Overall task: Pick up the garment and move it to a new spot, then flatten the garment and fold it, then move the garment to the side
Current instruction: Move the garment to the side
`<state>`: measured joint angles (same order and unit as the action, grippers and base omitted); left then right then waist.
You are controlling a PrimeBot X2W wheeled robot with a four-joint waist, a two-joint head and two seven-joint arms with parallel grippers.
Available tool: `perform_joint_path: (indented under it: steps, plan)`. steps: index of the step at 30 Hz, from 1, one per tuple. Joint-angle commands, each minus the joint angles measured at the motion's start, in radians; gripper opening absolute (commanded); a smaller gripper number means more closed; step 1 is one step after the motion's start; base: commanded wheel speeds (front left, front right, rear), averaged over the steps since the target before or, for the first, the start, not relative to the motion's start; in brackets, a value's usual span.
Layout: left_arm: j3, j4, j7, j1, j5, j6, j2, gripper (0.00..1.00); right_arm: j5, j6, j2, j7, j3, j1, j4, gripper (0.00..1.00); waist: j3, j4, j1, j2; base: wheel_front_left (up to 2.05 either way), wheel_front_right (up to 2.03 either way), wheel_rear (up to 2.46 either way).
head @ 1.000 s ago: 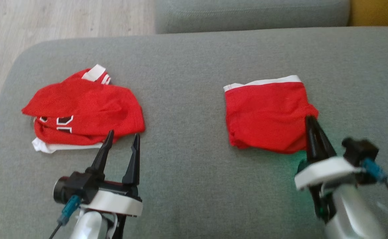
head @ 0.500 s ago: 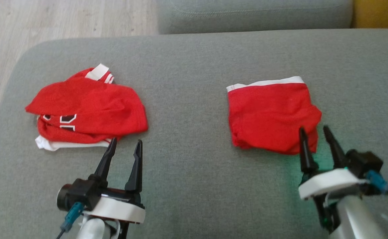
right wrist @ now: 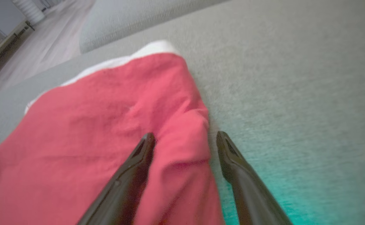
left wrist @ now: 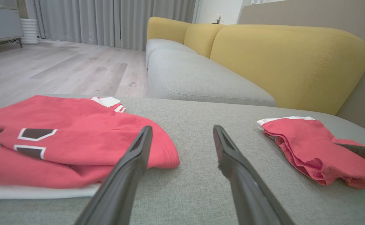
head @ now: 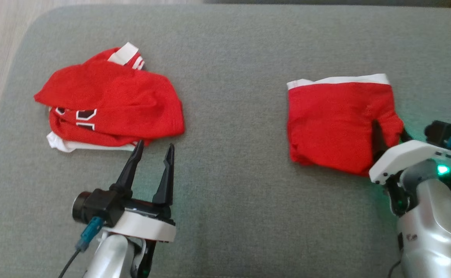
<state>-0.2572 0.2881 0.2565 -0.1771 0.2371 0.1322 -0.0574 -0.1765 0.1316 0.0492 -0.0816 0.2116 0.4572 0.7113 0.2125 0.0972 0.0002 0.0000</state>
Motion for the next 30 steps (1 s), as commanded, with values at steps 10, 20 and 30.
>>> perform_joint_path:
  steps: [10,20,30]
  plan:
    - [0.034,-0.015,0.005,-0.049,0.008,-0.002,-0.011,1.00,0.105,-0.001,0.062,-0.055,-0.133,0.086,0.086,0.00,0.021,0.011,-0.0002,0.0000,0.00,0.00,0.00]
    - [0.069,-0.031,0.005,-0.031,0.007,-0.002,-0.004,1.00,0.131,-0.001,0.247,-0.072,-0.297,0.114,-0.002,0.00,-0.014,-0.044,-0.0002,0.0000,0.00,0.00,0.00]
    - [0.069,-0.053,0.005,-0.047,0.004,-0.002,-0.020,1.00,0.195,-0.001,0.549,-0.093,-0.256,0.097,-0.008,0.00,0.045,-0.049,-0.0002,0.0000,0.00,0.00,0.00]
